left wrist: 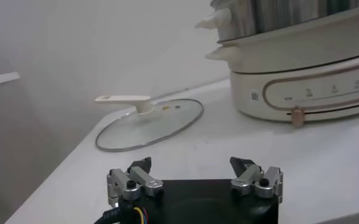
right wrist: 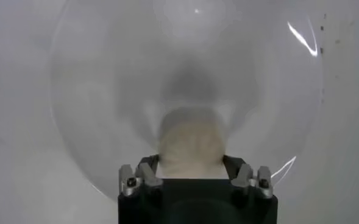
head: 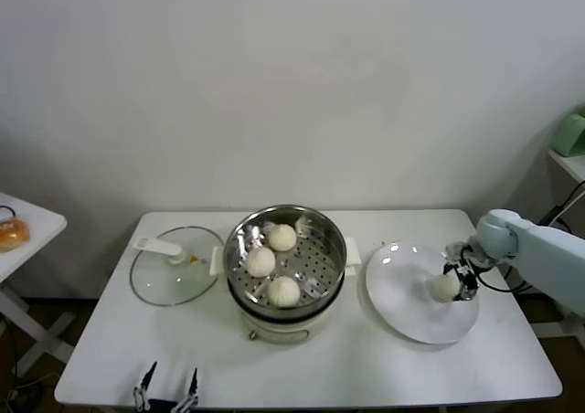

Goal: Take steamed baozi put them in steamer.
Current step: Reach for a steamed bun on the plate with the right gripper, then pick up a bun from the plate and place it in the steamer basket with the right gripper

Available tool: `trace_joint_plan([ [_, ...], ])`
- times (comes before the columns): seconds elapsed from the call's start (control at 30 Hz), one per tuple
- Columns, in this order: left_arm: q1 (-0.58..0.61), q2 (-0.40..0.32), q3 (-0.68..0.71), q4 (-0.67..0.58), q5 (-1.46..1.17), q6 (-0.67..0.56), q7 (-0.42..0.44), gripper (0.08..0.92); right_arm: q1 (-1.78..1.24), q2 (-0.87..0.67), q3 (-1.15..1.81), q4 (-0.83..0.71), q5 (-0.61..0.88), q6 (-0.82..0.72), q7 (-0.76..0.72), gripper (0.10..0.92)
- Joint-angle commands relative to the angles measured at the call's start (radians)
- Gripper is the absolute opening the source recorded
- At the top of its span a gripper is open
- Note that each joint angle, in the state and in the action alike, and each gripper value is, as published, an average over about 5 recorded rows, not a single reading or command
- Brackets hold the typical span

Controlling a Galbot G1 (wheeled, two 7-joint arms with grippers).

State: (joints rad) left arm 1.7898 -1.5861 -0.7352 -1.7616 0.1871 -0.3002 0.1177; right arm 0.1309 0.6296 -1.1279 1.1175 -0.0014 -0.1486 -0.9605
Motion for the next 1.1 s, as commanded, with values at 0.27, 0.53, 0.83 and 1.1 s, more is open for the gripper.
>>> trace_joint_plan([
  [0.27,0.002,0.003,-0.003,-0.008,-0.003,-0.001,-0.001,0.823,0.624,0.013,-0.496,0.224,0.381,-0.092,0.004,0.581],
  [0.53,-0.001,0.005,0.008,-0.013,-0.003,-0.001,0.001,0.823,1.006,0.184,-0.661,0.366,0.716,-0.192,-0.017,0.583],
  [0.83,0.0,0.009,0.01,-0.022,-0.003,0.001,0.002,0.823,0.967,0.316,-0.492,0.456,0.88,-0.32,0.05,0.59],
  [1.1,-0.002,0.008,0.005,-0.02,-0.005,0.0,0.003,0.823,0.751,0.377,-0.41,0.46,0.837,-0.373,0.127,0.591],
])
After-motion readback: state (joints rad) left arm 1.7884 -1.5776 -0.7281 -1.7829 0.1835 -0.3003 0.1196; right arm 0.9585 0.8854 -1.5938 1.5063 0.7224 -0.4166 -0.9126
